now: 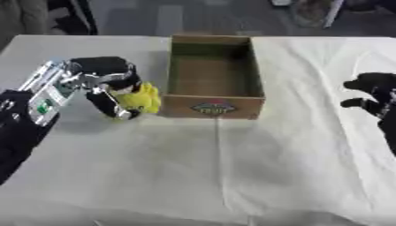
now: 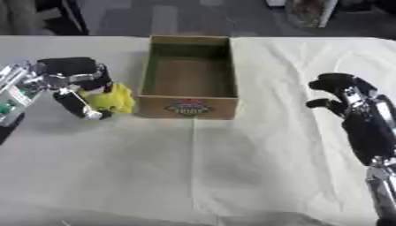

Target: Pick up objects on the table and place them in the box.

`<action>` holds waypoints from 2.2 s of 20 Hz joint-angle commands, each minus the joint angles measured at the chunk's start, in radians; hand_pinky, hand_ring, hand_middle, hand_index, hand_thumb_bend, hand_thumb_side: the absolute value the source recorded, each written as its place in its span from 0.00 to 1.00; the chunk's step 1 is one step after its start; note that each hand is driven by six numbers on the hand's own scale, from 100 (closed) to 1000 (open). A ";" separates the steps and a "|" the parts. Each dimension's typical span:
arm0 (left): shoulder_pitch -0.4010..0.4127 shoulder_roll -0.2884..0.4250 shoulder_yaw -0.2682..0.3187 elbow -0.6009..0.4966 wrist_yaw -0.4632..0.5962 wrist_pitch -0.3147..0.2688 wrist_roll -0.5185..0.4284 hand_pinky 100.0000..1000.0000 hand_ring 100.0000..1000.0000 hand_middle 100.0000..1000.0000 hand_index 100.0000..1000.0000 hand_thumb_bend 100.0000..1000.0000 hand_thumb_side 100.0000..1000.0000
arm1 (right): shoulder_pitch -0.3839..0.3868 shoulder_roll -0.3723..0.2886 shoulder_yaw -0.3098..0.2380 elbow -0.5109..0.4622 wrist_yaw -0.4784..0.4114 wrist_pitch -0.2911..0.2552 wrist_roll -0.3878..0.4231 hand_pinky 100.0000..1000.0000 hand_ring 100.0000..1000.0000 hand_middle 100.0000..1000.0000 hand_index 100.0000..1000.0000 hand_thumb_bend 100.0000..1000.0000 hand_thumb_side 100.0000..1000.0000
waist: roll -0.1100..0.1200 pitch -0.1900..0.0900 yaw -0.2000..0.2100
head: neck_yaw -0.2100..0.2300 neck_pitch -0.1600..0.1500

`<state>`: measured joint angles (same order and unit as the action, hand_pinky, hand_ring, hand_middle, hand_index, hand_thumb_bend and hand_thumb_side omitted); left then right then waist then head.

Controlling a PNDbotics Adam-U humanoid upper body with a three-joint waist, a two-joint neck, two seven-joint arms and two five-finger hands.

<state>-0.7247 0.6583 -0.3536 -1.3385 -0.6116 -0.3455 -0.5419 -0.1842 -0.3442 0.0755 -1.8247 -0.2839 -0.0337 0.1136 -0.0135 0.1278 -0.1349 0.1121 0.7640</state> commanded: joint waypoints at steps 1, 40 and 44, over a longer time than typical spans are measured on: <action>-0.056 0.040 0.033 -0.054 0.033 0.019 0.013 0.26 0.13 0.08 0.30 0.00 0.15 | -0.007 -0.019 -0.001 -0.007 -0.005 0.000 0.003 0.59 0.78 0.60 0.70 0.00 0.64 | 0.003 -0.017 -0.003 | 0.001 0.006; -0.191 -0.280 0.136 0.410 -0.523 0.020 0.455 0.73 0.77 0.79 0.87 0.83 0.35 | -0.061 0.008 0.052 -0.003 -0.010 0.016 0.057 0.59 0.78 0.60 0.70 0.00 0.65 | 0.015 0.013 -0.166 | 0.085 -0.005; -0.188 -0.264 0.132 0.349 -0.454 0.015 0.468 0.73 0.76 0.77 0.86 0.83 0.30 | -0.060 0.007 0.049 -0.003 -0.009 0.015 0.055 0.59 0.78 0.60 0.70 0.00 0.65 | 0.013 0.012 -0.154 | 0.077 -0.008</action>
<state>-0.8962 0.3627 -0.2236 -0.9538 -1.0865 -0.3275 -0.0798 -0.2365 -0.3264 0.1305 -1.8159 -0.2923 -0.0156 0.1683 0.0040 0.1545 -0.2881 0.1922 0.7629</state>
